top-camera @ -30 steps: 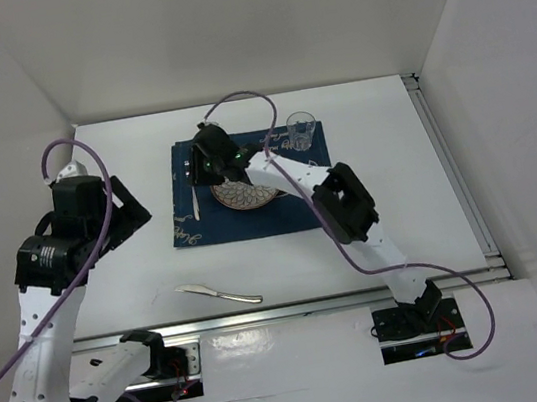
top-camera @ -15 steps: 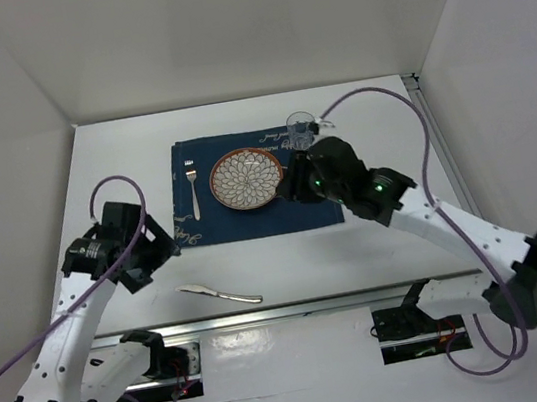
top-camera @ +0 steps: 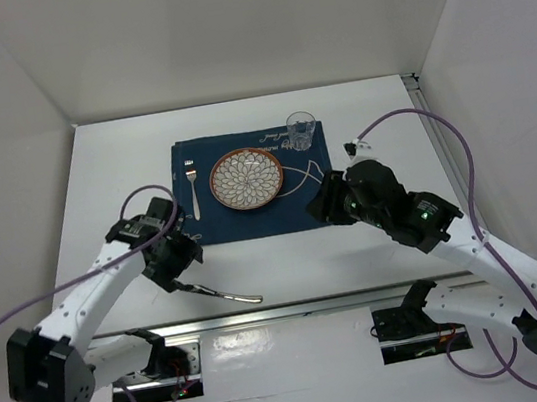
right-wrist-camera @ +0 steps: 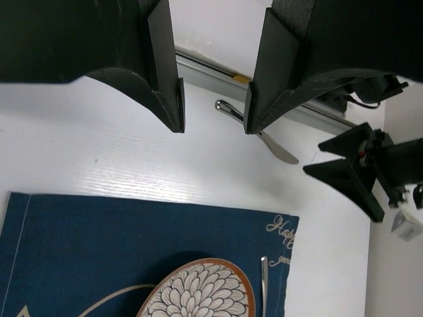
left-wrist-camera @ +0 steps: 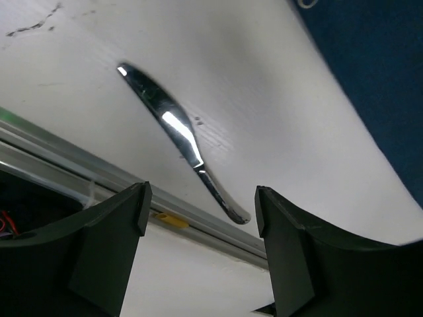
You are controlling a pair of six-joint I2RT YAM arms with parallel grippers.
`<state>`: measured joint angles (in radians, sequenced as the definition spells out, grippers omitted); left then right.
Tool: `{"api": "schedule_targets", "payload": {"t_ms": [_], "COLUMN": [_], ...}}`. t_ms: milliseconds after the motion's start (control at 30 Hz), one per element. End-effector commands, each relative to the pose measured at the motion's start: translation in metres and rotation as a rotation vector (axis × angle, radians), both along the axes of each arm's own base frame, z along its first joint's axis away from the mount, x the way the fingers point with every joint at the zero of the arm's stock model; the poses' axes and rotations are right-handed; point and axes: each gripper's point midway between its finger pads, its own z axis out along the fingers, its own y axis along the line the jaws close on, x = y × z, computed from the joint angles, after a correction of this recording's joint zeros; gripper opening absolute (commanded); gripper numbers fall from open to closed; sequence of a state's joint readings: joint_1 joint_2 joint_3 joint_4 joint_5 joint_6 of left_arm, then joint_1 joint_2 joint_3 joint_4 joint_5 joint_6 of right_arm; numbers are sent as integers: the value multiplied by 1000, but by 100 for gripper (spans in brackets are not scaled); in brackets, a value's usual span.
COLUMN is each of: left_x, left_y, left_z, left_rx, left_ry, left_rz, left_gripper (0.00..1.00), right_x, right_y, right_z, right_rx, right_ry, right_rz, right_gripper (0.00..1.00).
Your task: Set the dinner table for one person
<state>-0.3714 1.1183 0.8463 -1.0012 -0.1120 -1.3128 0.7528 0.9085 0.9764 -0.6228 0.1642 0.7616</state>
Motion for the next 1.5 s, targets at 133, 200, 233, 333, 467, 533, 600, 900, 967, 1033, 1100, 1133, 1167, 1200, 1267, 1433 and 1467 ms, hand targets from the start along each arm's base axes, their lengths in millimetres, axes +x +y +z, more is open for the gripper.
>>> {"api": "schedule_targets", "payload": {"t_ms": [133,200,233,333,467,533,600,900,967,1033,1100,1133,1167,1200,1267,1433,1467], "left_x": [26,19,15,5,-11,-10,-14,-31,-30,-28,-24,-25,-20,-20,-15,-19,-22], "left_y": [-44,-57,-62,-76,-95,-101,-105,-77,-74,-72,-73,-72,-71,-71,-72,-77,-73], "left_z": [6,1,-4,-25,-42,-45,-46,-52,-55,-57,-57,-59,-59,-59,-61,-72,-78], "left_rx": [59,47,33,45,122,119,103,103,91,89,87,97,104,104,87,69,86], "left_ry": [-11,14,37,91,158,140,128,111,120,120,119,126,117,116,106,151,164], "left_rz": [-8,-10,36,91,114,132,163,288,312,323,332,332,342,342,345,343,352], "left_gripper": [81,80,80,79,79,79,79,73,72,72,72,73,73,73,73,73,73], "right_x": [-12,-14,-13,-14,-16,-16,-17,-23,-22,-22,-24,-23,-23,-24,-26,-28,-28], "right_y": [-8,-9,-11,-12,-14,-14,-17,-18,-17,-17,-19,-20,-20,-21,-22,-24,-24], "right_z": [-11,-13,-13,-15,-18,-18,-21,-29,-31,-31,-30,-30,-30,-32,-34,-40,-40], "right_rx": [-11,-18,-22,-28,-42,-42,-56,-72,-72,-72,-72,-76,-76,-82,-82,-96,-96], "right_ry": [29,37,33,40,54,54,60,75,75,75,75,71,71,78,78,92,92], "right_rz": [-2,-2,-9,-9,-9,-9,-17,12,12,12,12,5,5,5,5,5,5], "right_gripper": [52,52,52,52,52,52,52,52,52,52,52,52,52,52,52,52,52]}}
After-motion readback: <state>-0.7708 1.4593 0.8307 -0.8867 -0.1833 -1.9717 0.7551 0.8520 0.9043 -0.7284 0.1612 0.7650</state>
